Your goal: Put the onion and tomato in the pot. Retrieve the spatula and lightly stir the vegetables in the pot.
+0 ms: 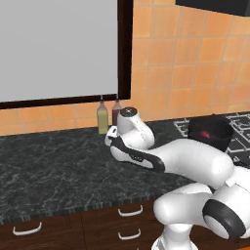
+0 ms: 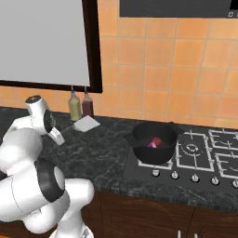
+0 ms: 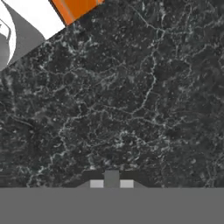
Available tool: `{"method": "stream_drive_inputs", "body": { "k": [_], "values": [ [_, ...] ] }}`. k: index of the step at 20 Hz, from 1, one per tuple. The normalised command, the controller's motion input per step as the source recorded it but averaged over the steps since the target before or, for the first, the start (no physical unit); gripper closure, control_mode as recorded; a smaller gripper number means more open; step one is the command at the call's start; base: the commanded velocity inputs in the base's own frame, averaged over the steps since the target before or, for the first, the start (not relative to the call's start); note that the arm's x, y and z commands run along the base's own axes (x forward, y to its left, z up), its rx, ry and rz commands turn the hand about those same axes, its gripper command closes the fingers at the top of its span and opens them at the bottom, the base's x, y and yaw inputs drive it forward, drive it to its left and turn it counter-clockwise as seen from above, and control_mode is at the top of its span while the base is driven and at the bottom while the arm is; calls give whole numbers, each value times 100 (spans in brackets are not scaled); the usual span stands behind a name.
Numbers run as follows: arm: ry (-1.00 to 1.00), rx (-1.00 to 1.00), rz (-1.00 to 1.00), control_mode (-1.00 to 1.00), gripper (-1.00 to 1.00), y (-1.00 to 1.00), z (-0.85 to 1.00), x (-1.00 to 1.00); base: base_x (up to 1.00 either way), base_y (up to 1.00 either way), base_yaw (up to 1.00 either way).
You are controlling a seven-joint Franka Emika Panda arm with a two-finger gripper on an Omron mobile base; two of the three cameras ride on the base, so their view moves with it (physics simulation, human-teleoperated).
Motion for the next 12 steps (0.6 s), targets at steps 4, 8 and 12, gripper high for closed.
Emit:
{"method": "stream_drive_inputs", "body": {
  "k": [4, 8, 12],
  "values": [
    [-27, 46, -16, -100, 100, -33, 100, -27, 0, 0, 0],
    [-26, 61, -16, -100, 100, -45, 100, -8, 0, 0, 0],
    [-24, 57, -19, -100, 100, -45, 100, 12, 0, 0, 0]
  ]
}}
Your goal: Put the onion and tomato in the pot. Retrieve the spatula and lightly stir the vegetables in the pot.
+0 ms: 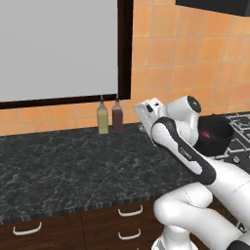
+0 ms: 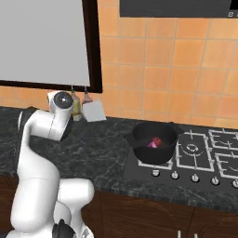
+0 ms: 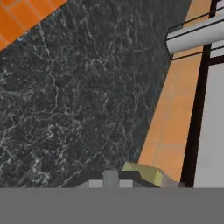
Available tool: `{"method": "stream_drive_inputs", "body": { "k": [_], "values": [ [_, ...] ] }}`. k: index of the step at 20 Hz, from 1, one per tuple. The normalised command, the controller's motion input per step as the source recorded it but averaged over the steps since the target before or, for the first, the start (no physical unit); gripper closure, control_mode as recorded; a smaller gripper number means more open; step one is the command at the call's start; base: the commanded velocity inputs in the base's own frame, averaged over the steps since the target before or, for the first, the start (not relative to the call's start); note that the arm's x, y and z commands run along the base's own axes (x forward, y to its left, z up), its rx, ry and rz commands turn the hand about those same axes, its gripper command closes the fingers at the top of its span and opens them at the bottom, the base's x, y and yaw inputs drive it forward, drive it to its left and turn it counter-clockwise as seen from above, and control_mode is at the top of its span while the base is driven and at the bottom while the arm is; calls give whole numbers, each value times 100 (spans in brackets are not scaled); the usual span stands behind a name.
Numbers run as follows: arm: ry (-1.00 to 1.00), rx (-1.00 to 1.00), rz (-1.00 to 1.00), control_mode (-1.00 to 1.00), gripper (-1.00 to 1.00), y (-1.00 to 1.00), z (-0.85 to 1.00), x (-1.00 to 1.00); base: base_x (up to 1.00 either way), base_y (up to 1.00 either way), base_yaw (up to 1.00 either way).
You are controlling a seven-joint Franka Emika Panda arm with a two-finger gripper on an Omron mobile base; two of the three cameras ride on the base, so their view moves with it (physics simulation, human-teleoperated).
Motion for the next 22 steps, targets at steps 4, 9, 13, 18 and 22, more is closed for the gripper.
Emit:
{"method": "stream_drive_inputs", "body": {
  "k": [4, 9, 13, 18, 22],
  "values": [
    [-16, 53, -34, -100, 100, -46, 93, 37, 0, 0, 0],
    [-5, 64, -41, -100, 100, -52, 80, 27, 0, 0, 0],
    [0, 69, -41, -100, 100, -67, 43, 16, 0, 0, 0],
    [0, 73, -36, -100, 100, -78, 57, 5, 0, 0, 0],
    [-5, 69, -35, -100, 100, -87, 59, 0, 0, 0, 0]
  ]
}}
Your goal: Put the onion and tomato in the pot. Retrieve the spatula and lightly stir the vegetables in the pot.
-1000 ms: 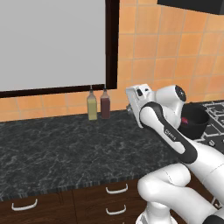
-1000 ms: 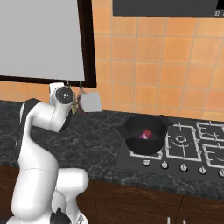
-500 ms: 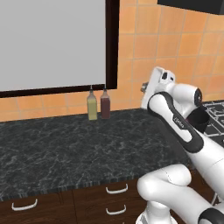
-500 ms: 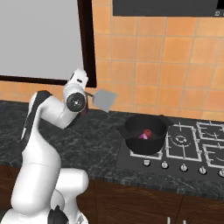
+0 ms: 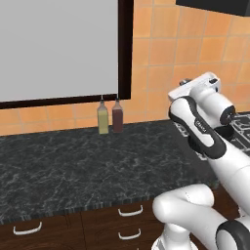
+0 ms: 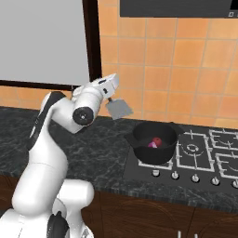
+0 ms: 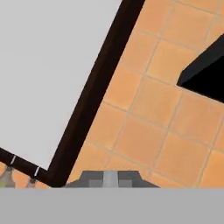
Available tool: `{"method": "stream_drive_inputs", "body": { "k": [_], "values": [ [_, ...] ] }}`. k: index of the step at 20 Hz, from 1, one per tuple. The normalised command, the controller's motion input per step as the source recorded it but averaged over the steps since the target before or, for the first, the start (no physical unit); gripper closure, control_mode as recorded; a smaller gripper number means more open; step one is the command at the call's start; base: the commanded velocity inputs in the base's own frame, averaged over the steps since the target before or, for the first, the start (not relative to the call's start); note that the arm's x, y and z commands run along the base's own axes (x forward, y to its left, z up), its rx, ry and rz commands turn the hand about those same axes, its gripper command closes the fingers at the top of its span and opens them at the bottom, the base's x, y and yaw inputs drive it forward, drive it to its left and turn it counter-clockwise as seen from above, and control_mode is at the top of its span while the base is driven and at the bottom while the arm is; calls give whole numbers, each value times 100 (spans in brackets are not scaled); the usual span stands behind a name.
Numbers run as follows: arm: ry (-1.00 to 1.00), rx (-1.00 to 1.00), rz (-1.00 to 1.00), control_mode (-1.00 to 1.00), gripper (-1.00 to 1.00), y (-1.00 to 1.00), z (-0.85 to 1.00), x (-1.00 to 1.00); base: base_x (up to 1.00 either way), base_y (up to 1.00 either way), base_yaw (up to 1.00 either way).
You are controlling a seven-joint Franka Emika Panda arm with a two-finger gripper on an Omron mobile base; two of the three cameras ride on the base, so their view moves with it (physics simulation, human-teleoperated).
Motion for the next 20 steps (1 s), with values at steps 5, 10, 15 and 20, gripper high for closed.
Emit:
{"method": "stream_drive_inputs", "body": {
  "k": [5, 10, 15, 20],
  "values": [
    [-9, 67, -21, -100, 100, -100, 49, 9, 0, 0, 0],
    [-8, 50, -21, -100, 100, -96, 15, 34, 0, 0, 0],
    [0, 19, -29, -100, 100, -80, -4, 19, 0, 0, 0],
    [0, 0, -16, -100, 100, -53, -33, 29, 0, 0, 0]
  ]
}}
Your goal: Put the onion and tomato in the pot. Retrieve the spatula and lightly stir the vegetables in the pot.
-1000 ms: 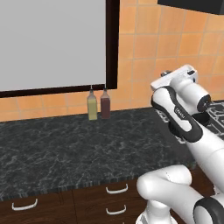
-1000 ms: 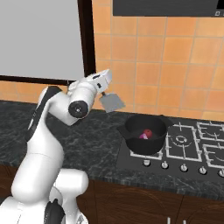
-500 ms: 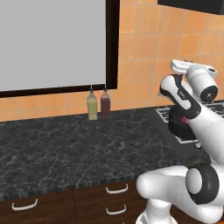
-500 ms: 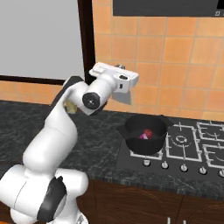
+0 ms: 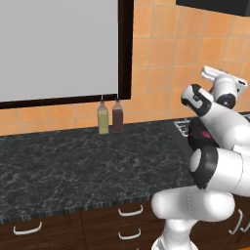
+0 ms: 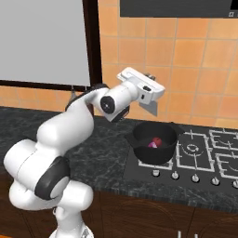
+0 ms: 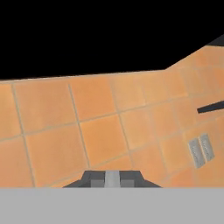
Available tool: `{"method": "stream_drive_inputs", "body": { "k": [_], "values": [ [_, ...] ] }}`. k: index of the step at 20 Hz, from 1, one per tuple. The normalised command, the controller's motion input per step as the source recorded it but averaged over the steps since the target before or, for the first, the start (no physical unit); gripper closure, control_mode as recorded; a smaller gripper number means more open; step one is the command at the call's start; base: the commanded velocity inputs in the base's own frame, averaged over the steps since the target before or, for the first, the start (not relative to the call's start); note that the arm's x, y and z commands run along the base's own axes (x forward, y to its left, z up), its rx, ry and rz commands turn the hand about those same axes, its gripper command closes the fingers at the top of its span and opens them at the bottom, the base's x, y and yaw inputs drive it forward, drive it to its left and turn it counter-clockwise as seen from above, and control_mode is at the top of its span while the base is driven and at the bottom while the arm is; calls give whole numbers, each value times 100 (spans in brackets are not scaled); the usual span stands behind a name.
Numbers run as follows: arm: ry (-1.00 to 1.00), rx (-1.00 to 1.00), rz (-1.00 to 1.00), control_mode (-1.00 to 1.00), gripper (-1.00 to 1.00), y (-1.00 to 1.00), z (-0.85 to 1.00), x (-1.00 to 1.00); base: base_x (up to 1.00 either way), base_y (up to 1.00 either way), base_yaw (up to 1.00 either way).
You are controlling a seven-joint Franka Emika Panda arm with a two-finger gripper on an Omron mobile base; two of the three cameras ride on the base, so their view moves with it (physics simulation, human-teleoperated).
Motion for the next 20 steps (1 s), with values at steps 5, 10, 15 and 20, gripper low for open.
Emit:
{"method": "stream_drive_inputs", "body": {
  "k": [5, 10, 15, 20],
  "values": [
    [5, 0, -9, -100, 100, -31, -40, 15, 0, 0, 0],
    [14, 0, -3, -100, 100, -35, -44, 10, 0, 0, 0],
    [10, 0, 0, -100, 100, -24, -29, 0, 0, 0, 0],
    [7, 1, 0, -100, 100, -16, -33, 0, 0, 0, 0]
  ]
}}
